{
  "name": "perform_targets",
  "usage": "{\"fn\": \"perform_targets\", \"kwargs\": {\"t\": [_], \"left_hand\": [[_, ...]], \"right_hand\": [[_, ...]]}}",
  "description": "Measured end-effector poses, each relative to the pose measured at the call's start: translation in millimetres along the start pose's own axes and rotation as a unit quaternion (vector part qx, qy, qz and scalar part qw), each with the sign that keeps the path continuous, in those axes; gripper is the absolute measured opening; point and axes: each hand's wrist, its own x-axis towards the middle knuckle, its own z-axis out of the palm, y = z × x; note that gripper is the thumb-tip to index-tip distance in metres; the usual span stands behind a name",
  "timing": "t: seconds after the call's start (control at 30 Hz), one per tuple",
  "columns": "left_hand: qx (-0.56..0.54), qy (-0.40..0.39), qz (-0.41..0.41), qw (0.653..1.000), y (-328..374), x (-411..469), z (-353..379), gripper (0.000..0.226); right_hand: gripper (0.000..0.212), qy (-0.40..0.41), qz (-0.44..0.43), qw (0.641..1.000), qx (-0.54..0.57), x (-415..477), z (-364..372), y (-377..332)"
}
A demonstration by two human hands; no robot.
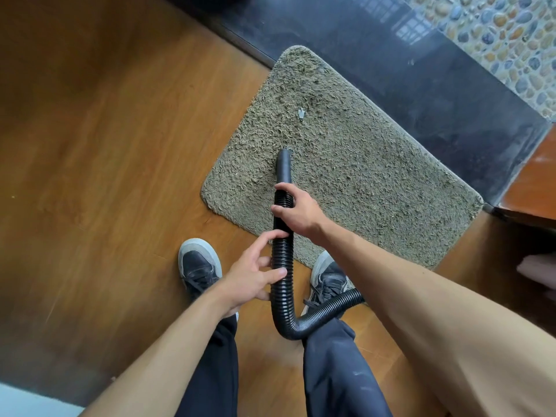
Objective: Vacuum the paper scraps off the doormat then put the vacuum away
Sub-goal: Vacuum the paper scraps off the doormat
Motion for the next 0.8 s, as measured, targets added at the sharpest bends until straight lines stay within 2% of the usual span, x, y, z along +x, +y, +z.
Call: {"fn": "perform_targets", "kwargs": {"t": [0.27, 0.8], "left_hand": [[-0.008, 0.02, 0.025, 0.999, 12.0, 13.5, 1.9, 0.058], [0.033, 0.008, 0.037, 0.999, 55.9, 51.8, 11.0, 0.059]], "right_hand": [[0.049, 0.033, -0.054, 0.998, 0.013, 9.2, -11.8, -7.8], [0.059, 0.071, -0.02, 0.994, 0.075, 44.1, -54.2, -7.0]]}}
